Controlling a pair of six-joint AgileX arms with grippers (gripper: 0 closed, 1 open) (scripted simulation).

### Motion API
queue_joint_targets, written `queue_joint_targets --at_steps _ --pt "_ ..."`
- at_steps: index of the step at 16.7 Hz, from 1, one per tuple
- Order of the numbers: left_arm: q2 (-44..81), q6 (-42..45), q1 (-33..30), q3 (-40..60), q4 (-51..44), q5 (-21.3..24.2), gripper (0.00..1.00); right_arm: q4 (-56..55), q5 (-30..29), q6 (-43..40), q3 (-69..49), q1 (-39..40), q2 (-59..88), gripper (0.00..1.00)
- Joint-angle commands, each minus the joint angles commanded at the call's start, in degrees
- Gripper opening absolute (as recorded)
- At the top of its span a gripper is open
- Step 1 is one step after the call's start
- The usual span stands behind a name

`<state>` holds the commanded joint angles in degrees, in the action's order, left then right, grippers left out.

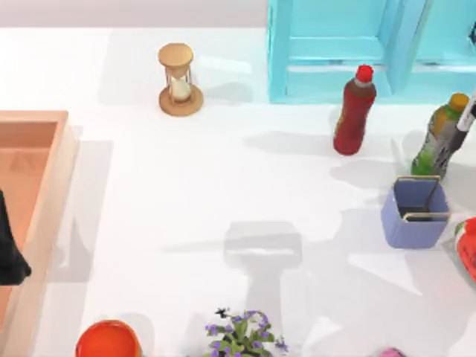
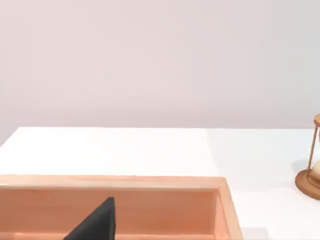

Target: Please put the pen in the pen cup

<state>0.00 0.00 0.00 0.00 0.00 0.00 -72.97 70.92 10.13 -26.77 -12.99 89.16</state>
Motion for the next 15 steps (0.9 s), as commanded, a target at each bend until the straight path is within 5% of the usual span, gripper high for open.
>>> queue_joint_targets --at_steps 2,15 --pt "0.0 0.0 0.0 0.0 0.0 0.0 1.0 0.0 0.0 0.0 0.0 0.0 0.0 0.0" --pt "0.0 0.0 0.0 0.0 0.0 0.0 1.0 0.0 0.0 0.0 0.0 0.0 0.0 0.98"
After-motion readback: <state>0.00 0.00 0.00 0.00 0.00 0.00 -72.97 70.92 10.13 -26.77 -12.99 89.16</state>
